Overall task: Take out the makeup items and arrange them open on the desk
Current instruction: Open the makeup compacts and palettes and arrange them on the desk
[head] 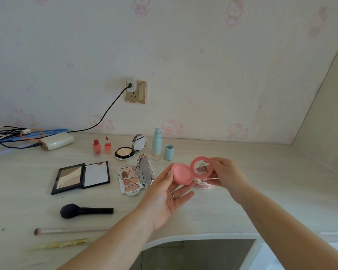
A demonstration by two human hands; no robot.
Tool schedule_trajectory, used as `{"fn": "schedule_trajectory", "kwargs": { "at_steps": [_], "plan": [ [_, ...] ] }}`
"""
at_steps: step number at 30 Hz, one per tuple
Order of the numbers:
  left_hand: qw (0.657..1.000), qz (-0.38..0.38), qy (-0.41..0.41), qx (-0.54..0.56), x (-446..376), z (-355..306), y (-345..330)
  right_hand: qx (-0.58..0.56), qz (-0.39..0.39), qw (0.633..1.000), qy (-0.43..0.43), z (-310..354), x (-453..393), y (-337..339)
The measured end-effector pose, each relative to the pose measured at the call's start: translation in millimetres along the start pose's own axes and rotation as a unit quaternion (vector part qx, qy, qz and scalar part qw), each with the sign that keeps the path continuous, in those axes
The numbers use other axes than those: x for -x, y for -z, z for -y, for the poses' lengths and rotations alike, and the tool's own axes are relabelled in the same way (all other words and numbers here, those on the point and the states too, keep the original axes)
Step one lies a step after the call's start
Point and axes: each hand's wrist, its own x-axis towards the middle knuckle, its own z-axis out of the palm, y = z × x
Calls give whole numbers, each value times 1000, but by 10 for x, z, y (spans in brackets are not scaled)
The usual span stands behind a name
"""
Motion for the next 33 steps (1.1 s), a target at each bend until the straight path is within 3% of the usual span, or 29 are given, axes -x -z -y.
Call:
{"fn": "schedule_trajectory", "kwargs": {
  "at_steps": [9,18,33],
  "plan": [
    [986,-142,-9,-83,12,102,5,149,-6,987,52,-64,-230,-23],
    [963,-223,-37,-147,-112,97,-56,270,20,960,69,-8,-502,-267],
    [935,-272,-60,-219,-339,74,-3,379,66,920,77,-66,-868,-625]
  ]
}}
